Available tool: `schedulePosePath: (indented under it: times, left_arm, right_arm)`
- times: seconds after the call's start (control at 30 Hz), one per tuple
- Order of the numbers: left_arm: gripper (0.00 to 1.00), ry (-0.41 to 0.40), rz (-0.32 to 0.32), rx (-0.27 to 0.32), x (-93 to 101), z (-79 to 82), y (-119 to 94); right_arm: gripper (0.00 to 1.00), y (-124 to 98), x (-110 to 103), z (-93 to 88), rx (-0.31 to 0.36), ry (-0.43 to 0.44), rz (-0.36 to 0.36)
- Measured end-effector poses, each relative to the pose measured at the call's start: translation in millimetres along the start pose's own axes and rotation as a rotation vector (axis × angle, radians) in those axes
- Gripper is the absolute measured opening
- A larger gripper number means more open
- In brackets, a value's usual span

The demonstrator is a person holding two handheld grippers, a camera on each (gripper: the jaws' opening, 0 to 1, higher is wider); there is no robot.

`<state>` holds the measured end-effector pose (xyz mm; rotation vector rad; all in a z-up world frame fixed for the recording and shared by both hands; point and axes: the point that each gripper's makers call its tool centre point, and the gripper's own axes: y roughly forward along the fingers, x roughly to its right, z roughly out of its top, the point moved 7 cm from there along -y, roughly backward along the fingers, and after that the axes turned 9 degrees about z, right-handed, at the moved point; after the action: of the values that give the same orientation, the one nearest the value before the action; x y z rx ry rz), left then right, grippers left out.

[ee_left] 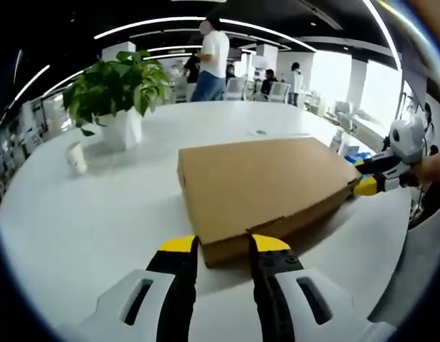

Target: Operate the shoe box by opening the lid, removing the specified soft item, and placing it in the target area until the item is outside and the box remains undamaged.

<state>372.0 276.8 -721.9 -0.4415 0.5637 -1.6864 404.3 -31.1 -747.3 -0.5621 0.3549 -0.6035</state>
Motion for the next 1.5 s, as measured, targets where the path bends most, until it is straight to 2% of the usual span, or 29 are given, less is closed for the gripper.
schedulePosePath:
  times: [0.53, 0.6, 0.7, 0.8, 0.87, 1.03, 1.13, 1.27, 1.4, 1.5]
  left_arm:
    - [0.29, 0.027, 0.011, -0.005, -1.7, 4.1, 7.4]
    - [0.28, -0.01, 0.026, -0.011, -2.0, 4.4, 7.3]
    - [0.28, -0.014, 0.038, -0.003, -1.8, 4.3, 7.7]
    - [0.3, -0.047, 0.037, -0.001, -2.0, 3.3, 5.4]
    - [0.32, -0.041, 0.045, 0.003, -2.1, 2.2, 3.2]
    - [0.36, -0.065, 0.051, 0.022, -2.3, -3.5, -7.8]
    - [0.37, -0.065, 0.058, 0.034, 0.4, -6.3, -15.8]
    - [0.41, -0.04, 0.068, 0.054, 2.4, -4.9, -24.6]
    - [0.43, -0.024, 0.06, 0.085, 7.3, 4.8, -36.2]
    - [0.45, -0.016, 0.057, 0.098, 12.2, 11.7, -45.2]
  right_arm:
    - [0.34, 3.4, 7.7, 2.9, -0.015, -0.008, -0.003]
    - [0.34, 3.0, 8.0, 3.4, -0.017, -0.012, -0.001]
    - [0.33, 0.8, 7.8, 4.3, -0.018, -0.014, -0.003]
    - [0.38, -3.0, 9.8, 6.1, -0.021, -0.048, -0.027]
    - [0.4, -5.6, 10.5, 7.0, -0.013, -0.042, -0.025]
    - [0.43, -21.0, 10.0, 11.5, 0.014, -0.064, -0.034]
    - [0.44, -32.1, 12.5, 12.3, 0.004, -0.149, -0.05]
    - [0.45, -46.8, 14.3, 14.5, 0.02, -0.139, -0.056]
    - [0.47, -62.9, 11.9, 16.9, 0.045, -0.133, -0.059]
    - [0.5, -75.2, 11.2, 15.6, 0.061, -0.092, -0.066]
